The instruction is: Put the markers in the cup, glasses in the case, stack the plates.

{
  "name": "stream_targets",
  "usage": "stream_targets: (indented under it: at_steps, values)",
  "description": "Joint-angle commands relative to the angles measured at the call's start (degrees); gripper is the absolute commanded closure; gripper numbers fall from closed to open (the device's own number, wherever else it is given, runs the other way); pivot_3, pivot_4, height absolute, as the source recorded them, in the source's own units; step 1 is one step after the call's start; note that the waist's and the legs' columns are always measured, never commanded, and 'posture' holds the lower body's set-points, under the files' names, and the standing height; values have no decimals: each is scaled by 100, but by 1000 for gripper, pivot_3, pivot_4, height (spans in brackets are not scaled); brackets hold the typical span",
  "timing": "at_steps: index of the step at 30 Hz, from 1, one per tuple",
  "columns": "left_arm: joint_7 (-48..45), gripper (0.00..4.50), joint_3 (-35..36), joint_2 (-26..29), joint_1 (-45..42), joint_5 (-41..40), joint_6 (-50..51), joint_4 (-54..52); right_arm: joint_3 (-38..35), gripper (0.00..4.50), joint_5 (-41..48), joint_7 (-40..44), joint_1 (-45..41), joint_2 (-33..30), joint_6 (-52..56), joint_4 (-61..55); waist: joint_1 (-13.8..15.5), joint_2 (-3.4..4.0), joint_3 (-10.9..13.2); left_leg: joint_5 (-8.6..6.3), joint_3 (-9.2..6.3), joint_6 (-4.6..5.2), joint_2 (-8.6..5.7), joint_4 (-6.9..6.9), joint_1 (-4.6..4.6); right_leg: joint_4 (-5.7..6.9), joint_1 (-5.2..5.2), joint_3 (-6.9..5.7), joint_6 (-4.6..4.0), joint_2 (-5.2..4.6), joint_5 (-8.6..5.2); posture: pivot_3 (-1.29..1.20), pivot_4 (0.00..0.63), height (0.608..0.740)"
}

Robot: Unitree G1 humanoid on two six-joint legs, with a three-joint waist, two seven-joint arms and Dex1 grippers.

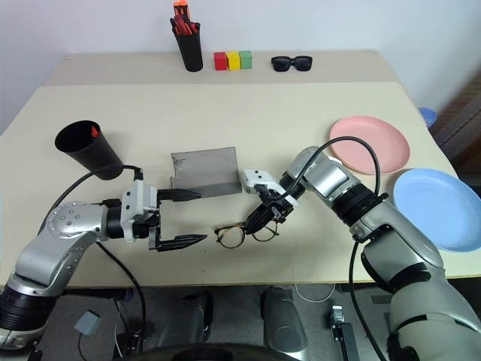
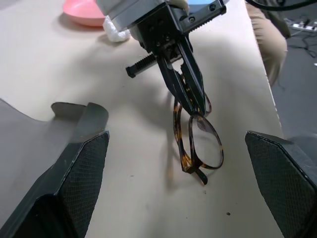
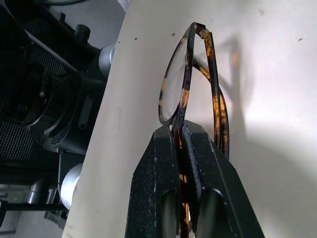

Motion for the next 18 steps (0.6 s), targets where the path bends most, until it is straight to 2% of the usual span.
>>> stream_targets:
  at_steps: [1,8,14,18]
  values:
    - [133,0,259,18,89,-188,22,-239,-434,4490,-82,-1,98,-43,0,-187,7,0,0,0,0,0,0,0,-1,0,0,0,0,0,0,0,150,740]
    - [554,0,807,-21,543,-656,376,-579,-1253,4490,-29,-44,348,-405,172,-614,12,0,1,0,0,0,0,-1,-2,-1,-1,0,0,-2,0,0,150,740]
    - [960,0,1445,-52,1283,-1104,694,-995,-1504,4490,230,-1,246,-940,316,-903,6,1,3,0,3,0,0,-4,-3,-5,-4,0,0,-4,0,0,150,740]
    - [1260,0,1650,-221,1689,-1176,698,-1120,-1766,4490,196,-25,-84,-693,190,-554,-24,2,3,0,4,0,0,-4,-2,-4,-5,1,-7,-2,-4,0,150,740]
